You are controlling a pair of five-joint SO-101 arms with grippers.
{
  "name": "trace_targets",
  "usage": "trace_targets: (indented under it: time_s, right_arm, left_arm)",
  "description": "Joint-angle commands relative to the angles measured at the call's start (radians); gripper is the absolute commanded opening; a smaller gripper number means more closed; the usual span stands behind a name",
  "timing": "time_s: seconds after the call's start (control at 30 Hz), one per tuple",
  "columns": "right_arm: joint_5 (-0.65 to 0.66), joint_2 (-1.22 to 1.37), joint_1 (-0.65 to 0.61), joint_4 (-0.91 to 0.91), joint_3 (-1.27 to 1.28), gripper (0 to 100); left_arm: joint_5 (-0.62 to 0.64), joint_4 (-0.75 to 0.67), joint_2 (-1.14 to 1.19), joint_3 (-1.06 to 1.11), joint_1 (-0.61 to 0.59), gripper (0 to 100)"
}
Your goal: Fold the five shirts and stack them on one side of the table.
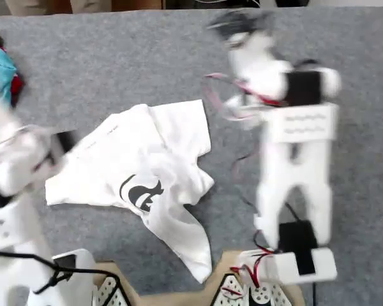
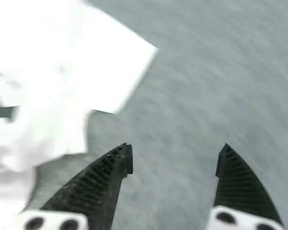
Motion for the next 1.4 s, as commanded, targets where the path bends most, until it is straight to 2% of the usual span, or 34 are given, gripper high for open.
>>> trace_targets:
  time_s: [0.0,0.17,0.27,0.37,0.63,0.8,0.93,1.17,1.37]
  right_arm:
    - [-0.052,0.105,-0.189,-0.035,-0.038,29.3]
    - [-0.163,0.358,-0.321,-0.126,-0.196,29.3]
    - [-0.219,0.536,-0.377,-0.118,-0.351,29.3]
    - [-0.262,0.707,-0.406,-0.11,-0.524,29.2]
    - [-0.353,1.155,-0.437,-0.183,-0.932,28.9]
    - [-0.359,1.32,-0.415,-0.172,-1.107,28.8]
    - [-0.356,1.359,-0.394,-0.167,-1.129,23.7]
    - [-0.354,1.359,-0.329,-0.167,-1.139,0.4]
    - [-0.359,1.27,-0.22,-0.083,-1.139,0.5]
  left_arm:
    - [-0.058,0.008,-0.101,0.092,-0.364,29]
    - [-0.15,0.006,-0.173,0.218,-0.747,29]
    - [-0.19,0.006,-0.177,0.272,-0.882,29]
    - [-0.221,0.006,-0.176,0.324,-0.948,29]
    - [-0.249,0.006,-0.183,0.431,-0.95,29]
    - [-0.249,0.006,-0.183,0.43,-0.95,29]
    - [-0.249,0.006,-0.183,0.43,-0.948,29]
    - [-0.241,0.006,-0.183,0.431,-0.893,29]
    - [-0.239,0.006,-0.183,0.431,-0.789,29]
